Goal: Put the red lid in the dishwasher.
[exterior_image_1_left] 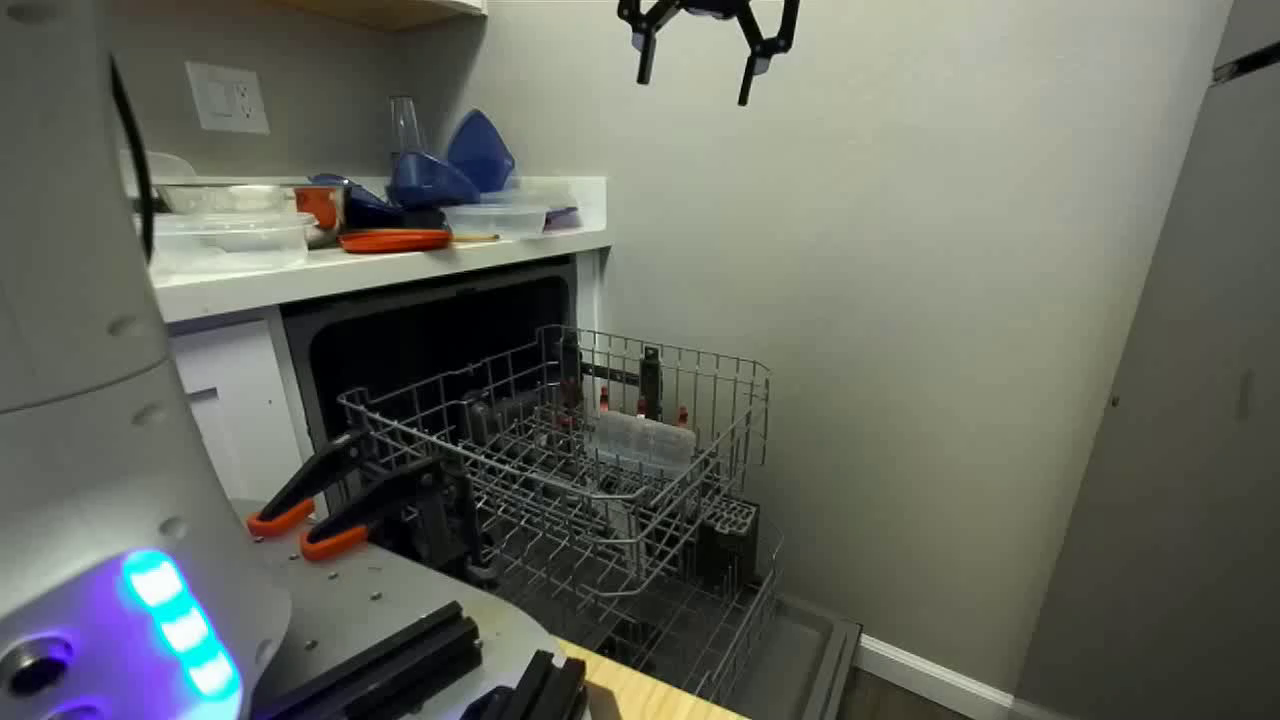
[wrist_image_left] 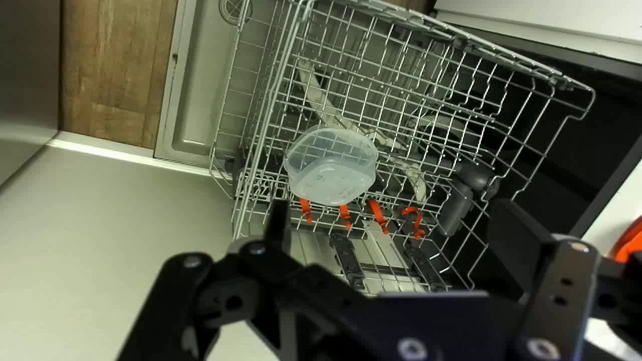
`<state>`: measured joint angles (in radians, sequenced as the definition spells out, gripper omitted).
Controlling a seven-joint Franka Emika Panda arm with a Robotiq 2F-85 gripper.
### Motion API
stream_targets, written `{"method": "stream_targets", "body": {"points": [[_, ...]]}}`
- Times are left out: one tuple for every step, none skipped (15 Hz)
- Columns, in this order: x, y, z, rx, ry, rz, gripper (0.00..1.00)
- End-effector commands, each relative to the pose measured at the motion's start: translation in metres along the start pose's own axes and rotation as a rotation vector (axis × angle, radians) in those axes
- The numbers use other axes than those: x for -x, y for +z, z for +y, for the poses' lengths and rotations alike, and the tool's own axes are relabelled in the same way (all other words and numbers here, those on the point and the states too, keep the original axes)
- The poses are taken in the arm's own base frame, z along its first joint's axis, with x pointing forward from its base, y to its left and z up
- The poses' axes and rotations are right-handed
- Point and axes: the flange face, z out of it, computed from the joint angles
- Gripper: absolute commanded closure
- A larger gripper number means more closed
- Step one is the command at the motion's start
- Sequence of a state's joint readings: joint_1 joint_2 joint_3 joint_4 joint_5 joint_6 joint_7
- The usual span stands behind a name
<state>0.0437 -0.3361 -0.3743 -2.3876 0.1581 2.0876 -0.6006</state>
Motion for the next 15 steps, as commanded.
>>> {"method": "stream_targets", "body": {"points": [[0.0, 0.0, 0.0, 0.0, 0.0, -0.001, 0.0], [0.0, 0.0, 0.0, 0.0, 0.0, -0.001, 0.0], [0.0, 0.0, 0.0, 0.0, 0.0, -0.001, 0.0], [0.0, 0.0, 0.0, 0.0, 0.0, -0.001, 0.0], [-0.003, -0.001, -0.001, 0.028, 0.0, -0.007, 0.0], [-0.01, 0.001, -0.008, 0.047, -0.006, -0.01, 0.0], [-0.014, 0.002, -0.013, 0.066, -0.017, -0.007, 0.0], [-0.023, 0.006, -0.026, 0.067, -0.036, -0.004, 0.0], [-0.029, 0.009, -0.034, 0.072, -0.047, 0.0, 0.0], [-0.036, 0.015, -0.046, 0.074, -0.059, 0.001, 0.0], [-0.041, 0.019, -0.054, 0.079, -0.069, 0.0, 0.0], [-0.047, 0.026, -0.064, 0.079, -0.074, -0.002, 0.0], [-0.051, 0.031, -0.071, 0.082, -0.077, -0.002, 0.0], [-0.056, 0.04, -0.08, 0.091, -0.081, -0.002, 0.0], [-0.06, 0.045, -0.087, 0.089, -0.082, -0.001, 0.0]]}}
